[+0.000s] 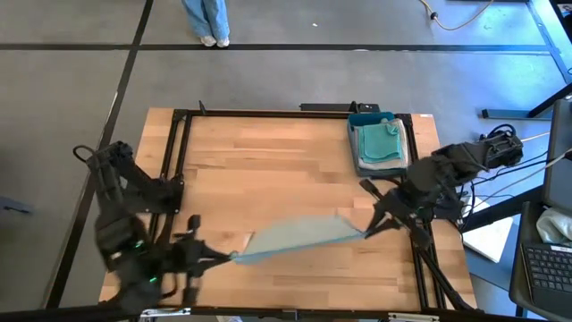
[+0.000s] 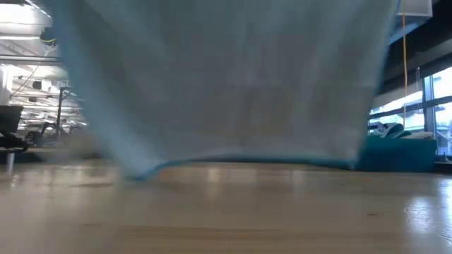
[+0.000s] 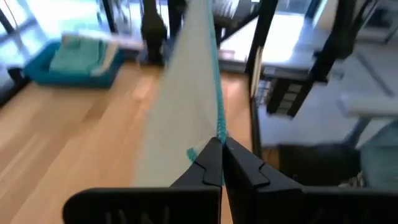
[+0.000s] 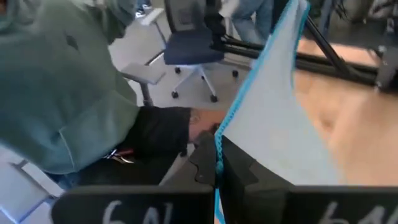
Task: Fold microfiber towels
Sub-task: Fold the light blue microfiber cloth
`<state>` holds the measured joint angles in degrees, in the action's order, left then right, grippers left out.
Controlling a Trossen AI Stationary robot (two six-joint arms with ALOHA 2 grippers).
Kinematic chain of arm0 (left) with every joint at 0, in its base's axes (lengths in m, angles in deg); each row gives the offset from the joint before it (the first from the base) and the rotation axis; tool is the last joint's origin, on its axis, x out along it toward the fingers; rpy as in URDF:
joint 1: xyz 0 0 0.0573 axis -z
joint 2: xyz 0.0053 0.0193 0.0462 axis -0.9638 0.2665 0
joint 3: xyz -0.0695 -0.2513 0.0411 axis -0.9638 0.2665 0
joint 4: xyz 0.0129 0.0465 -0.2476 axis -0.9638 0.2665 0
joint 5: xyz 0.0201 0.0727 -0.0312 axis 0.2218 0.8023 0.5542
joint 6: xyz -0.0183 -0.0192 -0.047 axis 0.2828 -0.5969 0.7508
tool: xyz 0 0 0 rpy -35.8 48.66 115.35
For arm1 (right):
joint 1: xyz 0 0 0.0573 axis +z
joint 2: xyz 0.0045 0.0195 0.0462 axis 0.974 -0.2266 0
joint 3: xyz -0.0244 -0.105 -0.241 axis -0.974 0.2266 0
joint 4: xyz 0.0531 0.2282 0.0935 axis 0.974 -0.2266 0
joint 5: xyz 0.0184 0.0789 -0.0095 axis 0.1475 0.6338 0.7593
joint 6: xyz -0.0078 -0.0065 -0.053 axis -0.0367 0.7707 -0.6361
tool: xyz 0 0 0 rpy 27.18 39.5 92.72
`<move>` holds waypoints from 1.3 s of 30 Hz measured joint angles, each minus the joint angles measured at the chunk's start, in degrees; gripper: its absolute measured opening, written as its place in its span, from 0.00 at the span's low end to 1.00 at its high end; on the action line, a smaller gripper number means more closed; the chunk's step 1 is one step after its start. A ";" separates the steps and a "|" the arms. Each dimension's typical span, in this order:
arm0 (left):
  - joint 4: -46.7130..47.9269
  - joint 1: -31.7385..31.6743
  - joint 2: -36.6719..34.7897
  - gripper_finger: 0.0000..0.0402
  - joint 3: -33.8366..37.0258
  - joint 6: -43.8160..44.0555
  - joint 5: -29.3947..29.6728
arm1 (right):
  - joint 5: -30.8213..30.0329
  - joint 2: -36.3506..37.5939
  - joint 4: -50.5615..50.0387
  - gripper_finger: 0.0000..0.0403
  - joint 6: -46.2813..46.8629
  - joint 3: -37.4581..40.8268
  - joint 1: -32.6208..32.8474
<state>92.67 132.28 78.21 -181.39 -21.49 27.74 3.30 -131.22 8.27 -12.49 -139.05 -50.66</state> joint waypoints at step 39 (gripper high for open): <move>-69.67 -30.84 1.92 0.32 24.04 -43.73 -31.38 | 2.42 -10.12 9.67 0.01 -0.50 1.87 4.45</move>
<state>23.00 101.44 80.14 -157.35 -65.22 -3.63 5.72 -141.34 17.94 -12.99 -137.18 -46.21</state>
